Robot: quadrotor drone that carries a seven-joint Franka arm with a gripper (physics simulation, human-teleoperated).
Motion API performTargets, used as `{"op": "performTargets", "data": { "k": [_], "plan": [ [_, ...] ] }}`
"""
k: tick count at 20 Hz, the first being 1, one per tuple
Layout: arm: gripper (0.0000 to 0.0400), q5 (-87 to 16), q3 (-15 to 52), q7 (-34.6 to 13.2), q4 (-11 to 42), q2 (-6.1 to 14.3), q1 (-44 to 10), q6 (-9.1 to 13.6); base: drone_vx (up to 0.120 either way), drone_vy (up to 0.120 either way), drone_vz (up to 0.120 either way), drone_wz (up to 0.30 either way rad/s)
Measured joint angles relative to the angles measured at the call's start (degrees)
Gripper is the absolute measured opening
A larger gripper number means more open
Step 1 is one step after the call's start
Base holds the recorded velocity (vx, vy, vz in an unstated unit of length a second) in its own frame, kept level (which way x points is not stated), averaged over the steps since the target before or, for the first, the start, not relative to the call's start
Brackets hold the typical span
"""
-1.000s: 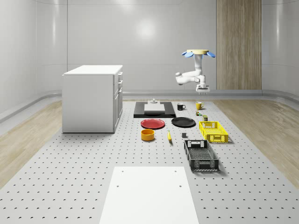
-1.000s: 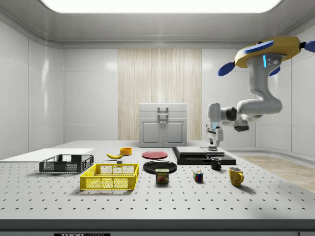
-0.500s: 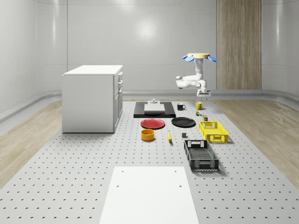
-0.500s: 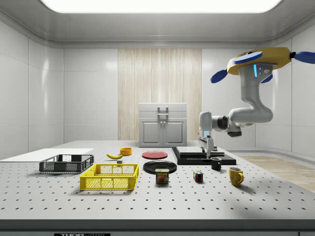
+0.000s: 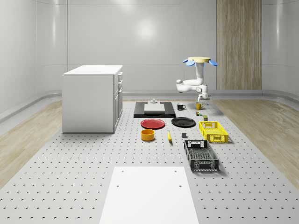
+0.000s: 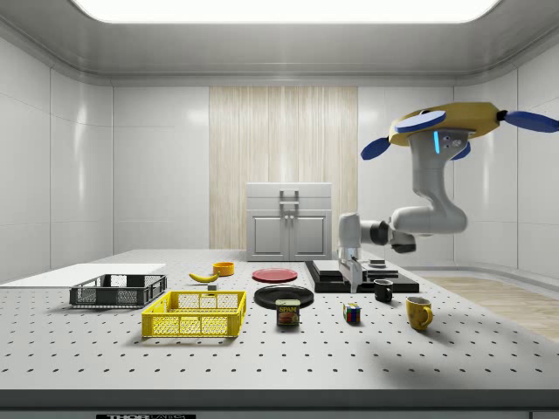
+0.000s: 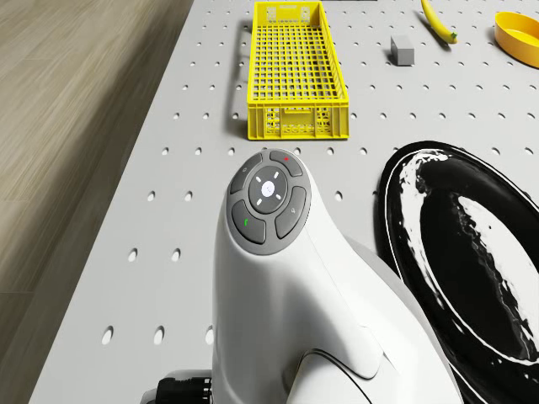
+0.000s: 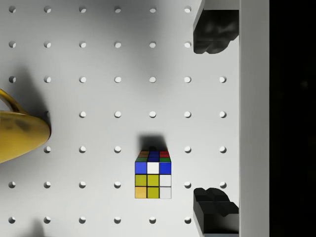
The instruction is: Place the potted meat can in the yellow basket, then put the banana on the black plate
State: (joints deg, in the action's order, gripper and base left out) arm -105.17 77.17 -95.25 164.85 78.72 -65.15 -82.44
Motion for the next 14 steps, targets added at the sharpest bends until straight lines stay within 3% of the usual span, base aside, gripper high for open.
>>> {"op": "performTargets", "data": {
  "k": [5, 10, 14],
  "plan": [
    [0.0400, 0.37, 0.16, -0.18, -0.04, 0.83, -0.21, -0.78, 0.120, 0.000, 0.000, 0.000],
    [0.0400, 0.71, 0.31, -0.35, -0.08, 1.62, -0.40, -1.51, 0.120, -0.088, 0.000, 0.000],
    [0.0400, 0.97, 0.42, -0.47, -0.11, 2.22, -0.54, -2.07, 0.120, 0.000, -0.100, 0.000]
  ]
}}
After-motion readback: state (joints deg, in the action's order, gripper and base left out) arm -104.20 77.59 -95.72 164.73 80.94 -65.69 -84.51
